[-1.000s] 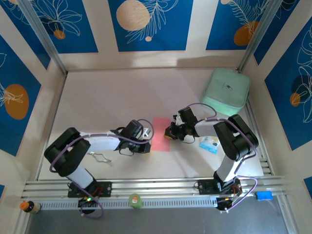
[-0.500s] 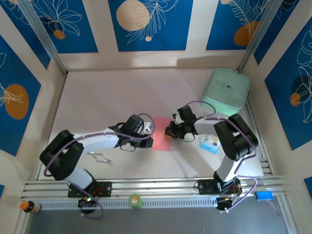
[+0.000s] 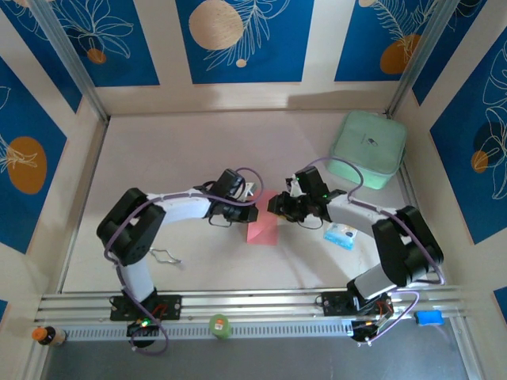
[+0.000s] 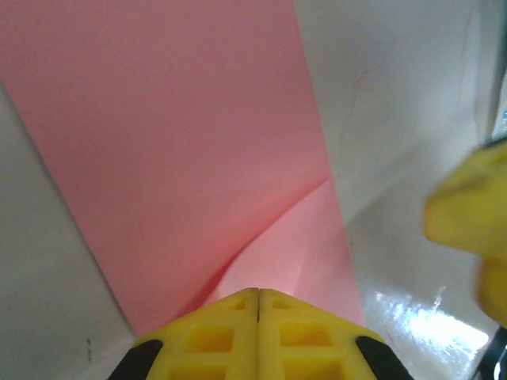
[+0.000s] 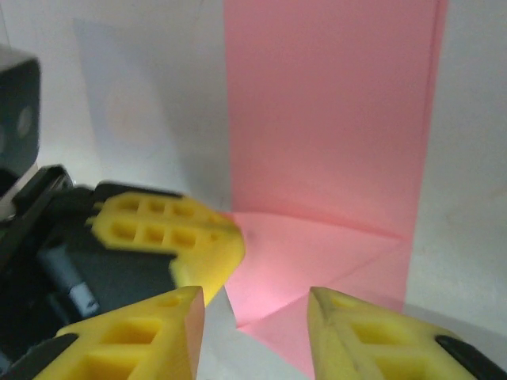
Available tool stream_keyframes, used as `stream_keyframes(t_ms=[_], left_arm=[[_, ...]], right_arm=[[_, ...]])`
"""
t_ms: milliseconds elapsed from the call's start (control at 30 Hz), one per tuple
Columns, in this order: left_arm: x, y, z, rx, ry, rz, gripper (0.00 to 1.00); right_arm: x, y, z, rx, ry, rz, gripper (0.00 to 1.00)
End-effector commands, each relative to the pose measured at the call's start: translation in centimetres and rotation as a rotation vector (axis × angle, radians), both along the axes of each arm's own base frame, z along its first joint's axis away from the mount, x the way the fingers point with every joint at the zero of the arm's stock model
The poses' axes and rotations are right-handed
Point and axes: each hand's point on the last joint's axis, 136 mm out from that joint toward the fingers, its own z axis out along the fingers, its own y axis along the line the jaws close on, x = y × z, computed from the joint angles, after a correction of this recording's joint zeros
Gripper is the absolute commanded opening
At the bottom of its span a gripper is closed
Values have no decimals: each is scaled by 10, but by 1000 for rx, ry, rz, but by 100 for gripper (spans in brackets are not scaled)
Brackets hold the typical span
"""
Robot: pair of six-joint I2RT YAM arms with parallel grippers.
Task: Fold a paper plane with a square sheet of paper (pick it up from the middle)
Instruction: Fold the triangle a second time at the center of the table, then turn over the paper at the center of the table.
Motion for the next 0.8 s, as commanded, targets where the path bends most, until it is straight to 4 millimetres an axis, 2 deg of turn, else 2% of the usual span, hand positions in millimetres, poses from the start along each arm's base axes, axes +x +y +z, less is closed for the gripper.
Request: stream_keyframes(t_ms=[0, 167, 367, 500, 767], left_arm=[[0, 5, -15, 30, 40, -20, 6], [-12, 14, -36, 48, 96, 8, 4], [-28, 30, -56, 51, 177, 124, 2], [-36, 31, -58, 24, 201, 163, 2], [-40, 33, -56, 11, 191, 195, 2]], right_arm=[[-27, -6, -12, -23, 104, -19, 42], [-46, -5, -15, -59, 121, -41, 48], [-57, 0, -27, -96, 157, -52, 45], [-60, 8, -32, -122, 165, -32, 43], [-66, 1, -43, -193, 166, -59, 44]])
